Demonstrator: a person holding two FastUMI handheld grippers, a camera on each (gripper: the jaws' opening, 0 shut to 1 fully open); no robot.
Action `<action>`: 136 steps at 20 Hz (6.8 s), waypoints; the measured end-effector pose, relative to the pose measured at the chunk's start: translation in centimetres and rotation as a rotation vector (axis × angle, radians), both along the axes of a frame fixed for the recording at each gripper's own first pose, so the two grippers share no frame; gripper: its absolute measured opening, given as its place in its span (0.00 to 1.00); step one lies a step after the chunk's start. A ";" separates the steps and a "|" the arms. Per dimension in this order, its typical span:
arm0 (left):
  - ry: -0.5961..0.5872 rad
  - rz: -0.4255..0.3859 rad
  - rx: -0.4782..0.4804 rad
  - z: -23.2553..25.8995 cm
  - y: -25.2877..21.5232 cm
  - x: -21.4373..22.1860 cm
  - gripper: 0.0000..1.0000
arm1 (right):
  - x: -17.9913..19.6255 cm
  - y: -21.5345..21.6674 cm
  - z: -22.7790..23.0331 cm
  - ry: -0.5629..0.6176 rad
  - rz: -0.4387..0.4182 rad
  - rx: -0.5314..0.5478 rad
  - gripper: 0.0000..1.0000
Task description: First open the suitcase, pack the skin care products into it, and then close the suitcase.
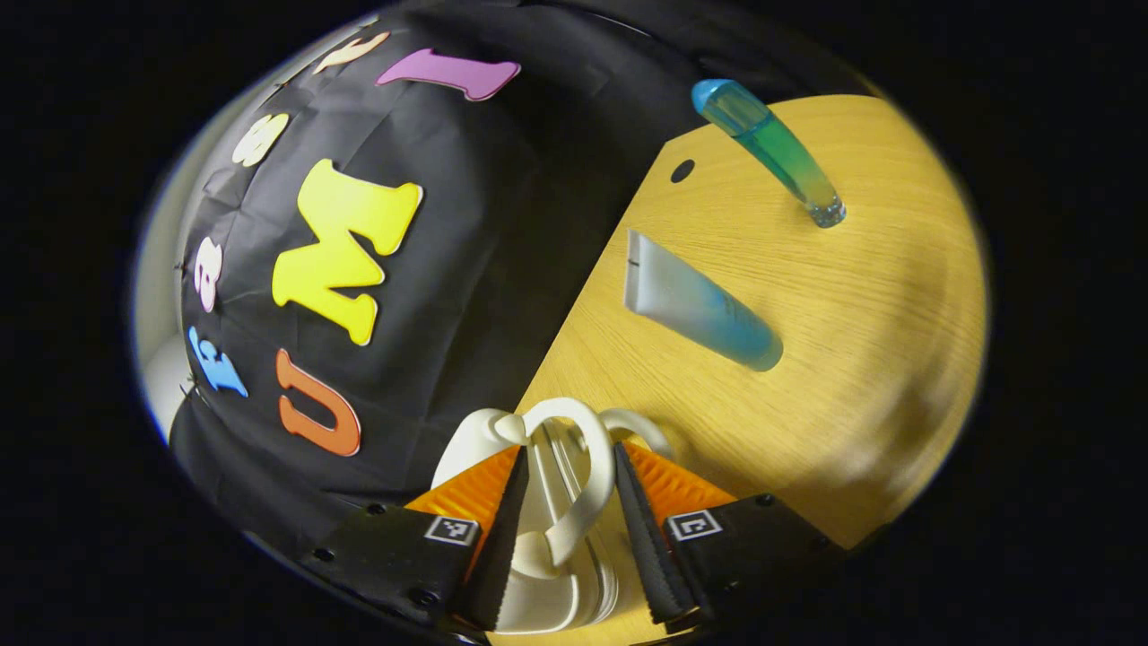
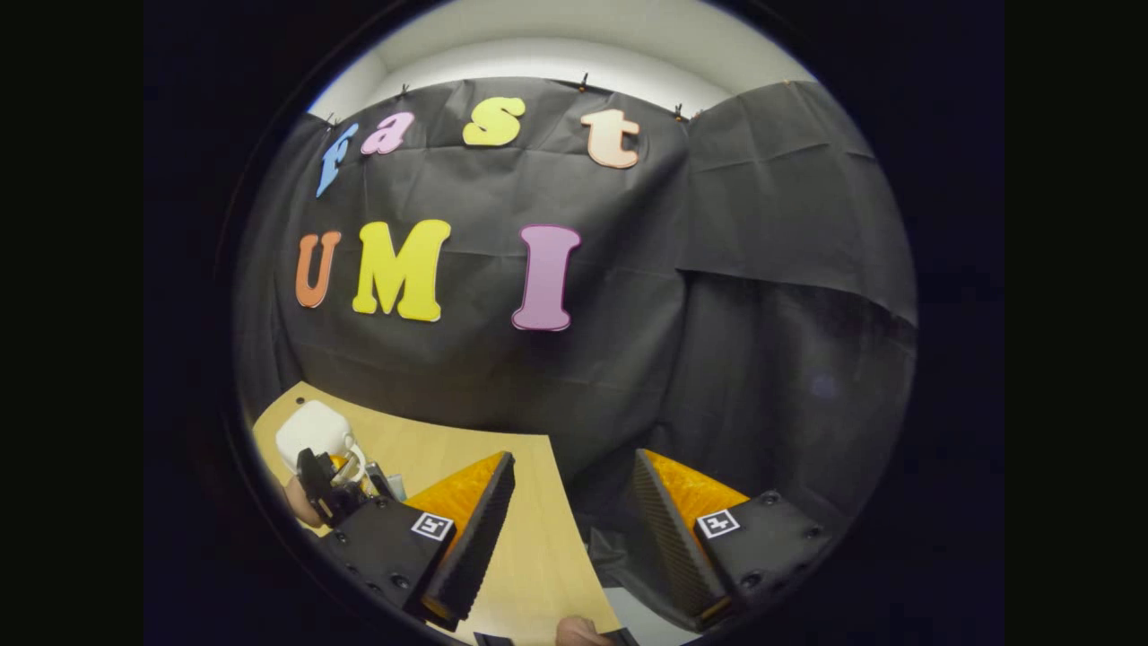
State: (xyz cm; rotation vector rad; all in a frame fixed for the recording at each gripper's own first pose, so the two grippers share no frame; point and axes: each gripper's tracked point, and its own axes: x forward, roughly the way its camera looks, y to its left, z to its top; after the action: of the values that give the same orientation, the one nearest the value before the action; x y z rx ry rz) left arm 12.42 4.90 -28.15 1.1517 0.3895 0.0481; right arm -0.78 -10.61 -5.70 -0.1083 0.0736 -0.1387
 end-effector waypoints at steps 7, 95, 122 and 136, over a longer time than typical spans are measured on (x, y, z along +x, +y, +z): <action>0.121 0.051 0.095 -2.8 1.4 0.4 0.31 | 0.4 -1.0 -0.4 0.000 0.020 -0.004 0.79; 0.309 -0.030 -1.098 -1.7 -7.7 -1.9 0.99 | 7.1 7.9 -12.8 0.327 0.117 0.010 0.80; 0.183 0.080 -1.099 -7.5 -10.4 4.8 0.43 | 16.8 14.5 -24.9 0.454 0.368 0.059 0.80; 0.047 0.149 -1.051 9.7 -0.6 -4.8 0.39 | 21.8 19.0 -30.3 0.473 0.385 0.059 0.78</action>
State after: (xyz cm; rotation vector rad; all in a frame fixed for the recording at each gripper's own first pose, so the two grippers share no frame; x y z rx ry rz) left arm 7.67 4.27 -18.44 0.0865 0.4558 -0.0521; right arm 20.98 8.39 -36.00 -0.0930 0.5253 0.2771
